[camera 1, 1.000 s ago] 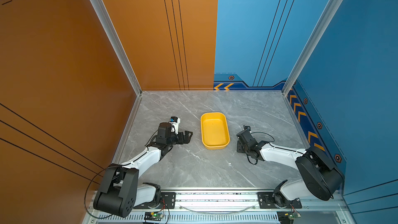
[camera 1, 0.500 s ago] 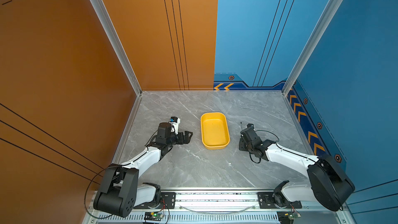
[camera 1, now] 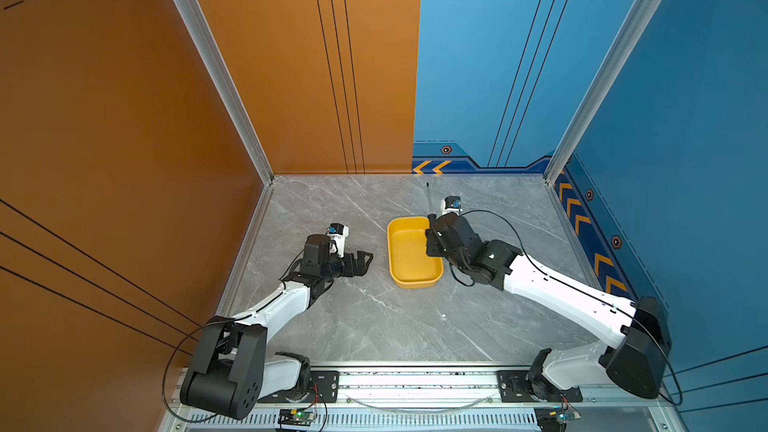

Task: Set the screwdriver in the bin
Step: 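Lift the screwdriver with the right gripper and carry it over the yellow bin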

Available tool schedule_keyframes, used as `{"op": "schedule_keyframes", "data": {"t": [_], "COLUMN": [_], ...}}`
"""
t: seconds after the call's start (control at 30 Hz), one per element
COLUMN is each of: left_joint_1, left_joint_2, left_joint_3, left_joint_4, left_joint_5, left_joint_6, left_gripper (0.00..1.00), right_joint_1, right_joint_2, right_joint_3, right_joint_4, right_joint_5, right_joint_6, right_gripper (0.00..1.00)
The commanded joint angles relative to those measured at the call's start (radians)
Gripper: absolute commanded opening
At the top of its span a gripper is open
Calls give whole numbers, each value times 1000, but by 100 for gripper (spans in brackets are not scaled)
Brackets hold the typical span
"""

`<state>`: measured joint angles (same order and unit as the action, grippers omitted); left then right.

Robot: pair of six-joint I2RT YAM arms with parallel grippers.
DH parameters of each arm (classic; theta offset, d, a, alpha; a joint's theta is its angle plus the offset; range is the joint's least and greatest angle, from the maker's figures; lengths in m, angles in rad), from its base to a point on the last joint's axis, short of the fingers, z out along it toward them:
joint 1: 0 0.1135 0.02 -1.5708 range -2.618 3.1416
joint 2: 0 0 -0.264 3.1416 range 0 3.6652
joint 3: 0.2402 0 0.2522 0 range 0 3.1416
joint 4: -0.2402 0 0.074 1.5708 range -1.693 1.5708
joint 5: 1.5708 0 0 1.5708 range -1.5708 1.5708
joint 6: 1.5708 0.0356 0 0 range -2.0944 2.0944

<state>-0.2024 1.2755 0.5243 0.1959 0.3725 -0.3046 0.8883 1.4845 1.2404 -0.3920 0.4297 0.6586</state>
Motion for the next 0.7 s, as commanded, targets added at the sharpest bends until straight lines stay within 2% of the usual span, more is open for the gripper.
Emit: {"op": "schedule_keyframes", "data": {"t": [0.0,0.23,0.67], "left_joint_1": [13,22,28], "left_joint_2": [0,-7,3], "left_joint_3": [22,22,17], "left_joint_4": [-15,-45,-46], "left_joint_5": [35,38,36], "left_joint_6": [7,28,33], "left_gripper": [98,98,98], "right_joint_1": [46,53,39], "right_joint_2": [142,287,400], "right_joint_3": [90,147,135], "right_joint_4": [-112,-129,-146], "right_joint_5": [159,104,22], "right_joint_6": [58,121,161], "right_gripper": [0,0,0]}}
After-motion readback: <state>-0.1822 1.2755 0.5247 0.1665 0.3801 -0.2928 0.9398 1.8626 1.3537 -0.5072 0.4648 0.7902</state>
